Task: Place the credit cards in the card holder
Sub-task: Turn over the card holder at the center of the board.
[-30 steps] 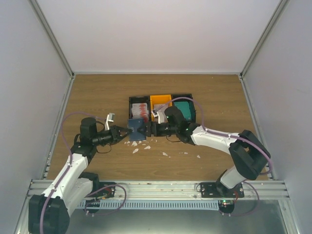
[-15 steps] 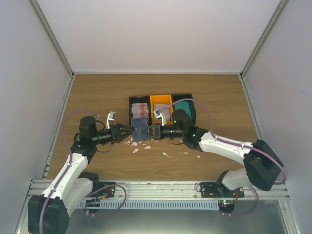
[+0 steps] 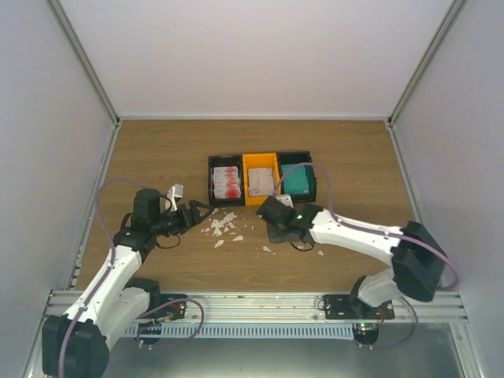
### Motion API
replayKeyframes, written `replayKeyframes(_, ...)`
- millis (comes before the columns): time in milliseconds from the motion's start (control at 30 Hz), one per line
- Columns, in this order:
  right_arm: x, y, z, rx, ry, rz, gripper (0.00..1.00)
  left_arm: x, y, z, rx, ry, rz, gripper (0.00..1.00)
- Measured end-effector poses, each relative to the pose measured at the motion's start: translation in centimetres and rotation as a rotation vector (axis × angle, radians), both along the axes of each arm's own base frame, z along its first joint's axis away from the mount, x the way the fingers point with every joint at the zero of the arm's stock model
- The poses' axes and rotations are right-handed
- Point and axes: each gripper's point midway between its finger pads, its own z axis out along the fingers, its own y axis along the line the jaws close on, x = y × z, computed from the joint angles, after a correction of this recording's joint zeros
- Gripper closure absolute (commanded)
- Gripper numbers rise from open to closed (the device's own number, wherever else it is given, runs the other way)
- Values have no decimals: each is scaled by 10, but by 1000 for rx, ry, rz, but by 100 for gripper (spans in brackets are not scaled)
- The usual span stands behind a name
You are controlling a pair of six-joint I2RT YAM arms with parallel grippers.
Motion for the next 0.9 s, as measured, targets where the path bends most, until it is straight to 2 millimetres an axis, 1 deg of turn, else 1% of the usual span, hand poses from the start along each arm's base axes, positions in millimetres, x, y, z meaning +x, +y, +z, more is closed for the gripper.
replayKeyframes(67,-5,-15,-14,-147,21,-31,97,2,2,-5,21,3,16,16)
replayKeyframes(133,-9,-19,-24,-264,38,-38,93,4,5,-8,39,5,31,16)
replayKeyframes(167,-11,-18,-28,-310,45,-32,90,5,5,-9,45,5,36,16)
replayKeyframes(200,-11,-15,-31,-356,42,-21,80,5,6,-10,51,6,42,16)
replayKeyframes(233,-11,-9,-32,-388,37,-6,72,6,8,-11,58,7,48,15)
replayKeyframes(267,-9,-4,-33,-400,38,-4,65,7,8,-13,63,10,51,14)
replayKeyframes(300,-14,9,-36,-412,37,31,57,8,9,-15,68,14,54,14)
replayKeyframes(333,-16,20,-42,-412,43,52,52,8,9,-16,72,19,56,13)
replayKeyframes(400,-21,38,-53,-398,57,97,44,9,10,-20,80,31,61,11)
replayKeyframes(467,-29,54,-61,-347,77,142,41,10,10,-22,84,40,63,10)
replayKeyframes(533,-31,69,-59,-275,80,168,38,10,11,-24,90,42,61,9)
replayKeyframes(600,-31,82,-51,-189,65,192,37,10,11,-26,96,43,56,4)
replayKeyframes(633,-31,87,-43,-141,51,202,37,10,10,-26,98,42,51,1)
replayKeyframes(700,-29,91,-27,-59,17,210,37,10,9,-27,101,37,41,1)
replayKeyframes(767,-26,88,-10,8,-18,203,37,9,7,-25,97,23,24,1)
replayKeyframes(800,-22,82,-3,35,-34,187,37,9,4,-23,93,13,13,1)
replayKeyframes(867,-13,65,2,58,-54,139,38,8,-2,-21,84,-7,-11,1)
replayKeyframes(900,-8,53,0,62,-58,108,40,7,-5,-21,79,-15,-25,1)
